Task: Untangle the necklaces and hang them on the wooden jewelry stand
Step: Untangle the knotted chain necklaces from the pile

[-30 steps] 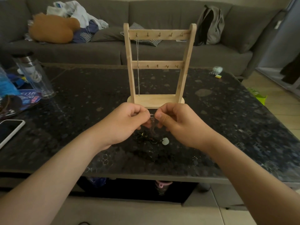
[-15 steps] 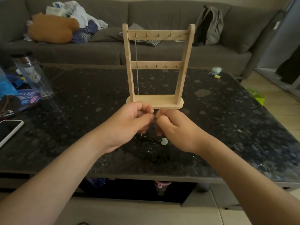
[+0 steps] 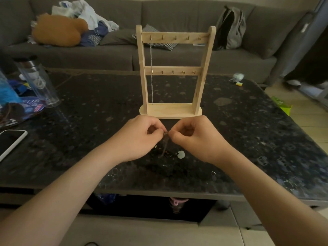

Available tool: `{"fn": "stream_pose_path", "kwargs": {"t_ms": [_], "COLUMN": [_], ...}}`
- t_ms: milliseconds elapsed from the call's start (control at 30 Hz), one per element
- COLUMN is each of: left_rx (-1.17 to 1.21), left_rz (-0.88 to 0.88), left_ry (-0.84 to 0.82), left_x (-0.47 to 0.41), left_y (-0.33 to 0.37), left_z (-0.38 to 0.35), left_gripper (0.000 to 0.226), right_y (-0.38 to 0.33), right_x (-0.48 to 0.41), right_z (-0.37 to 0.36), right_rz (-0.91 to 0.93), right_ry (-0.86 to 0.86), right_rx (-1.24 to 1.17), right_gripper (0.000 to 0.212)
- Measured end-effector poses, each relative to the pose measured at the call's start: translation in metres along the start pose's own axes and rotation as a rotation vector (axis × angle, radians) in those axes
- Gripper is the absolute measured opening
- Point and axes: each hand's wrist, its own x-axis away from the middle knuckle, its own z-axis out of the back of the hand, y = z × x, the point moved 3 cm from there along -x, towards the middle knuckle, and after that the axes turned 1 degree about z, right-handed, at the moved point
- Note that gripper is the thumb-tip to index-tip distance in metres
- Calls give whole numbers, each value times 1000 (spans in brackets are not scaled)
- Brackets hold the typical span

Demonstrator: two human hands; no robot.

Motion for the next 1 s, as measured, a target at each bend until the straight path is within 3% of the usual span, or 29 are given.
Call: {"fn": "stream_pose_path", "kwargs": {"t_ms": [167, 333, 567, 733, 900, 1000], "left_rx": [351, 433, 854, 965, 1197, 1273], "left_rz": [101, 93, 216, 354, 277, 187], "left_ry": [-25, -23, -96, 7, 58, 64], "left_x": [0, 1, 0, -2, -1, 1], "left_y": [-1, -2, 4, -4, -2, 3], "left_z": [-6, -11, -15, -14, -4, -5], "left_gripper": [29, 37, 29, 52, 45, 56], "right_y": [0, 0, 2, 4, 3, 1], "right_x": [0, 1, 0, 1, 5, 6], "right_z": [3, 3, 0, -3, 0, -2], "right_rz": [-12, -42, -97, -121, -159, -160], "right_ry": [80, 91, 86, 93, 73, 24], "right_rx": [-46, -98, -183, -198, -309, -355], "right_gripper": [8, 6, 7, 8, 12, 10]}}
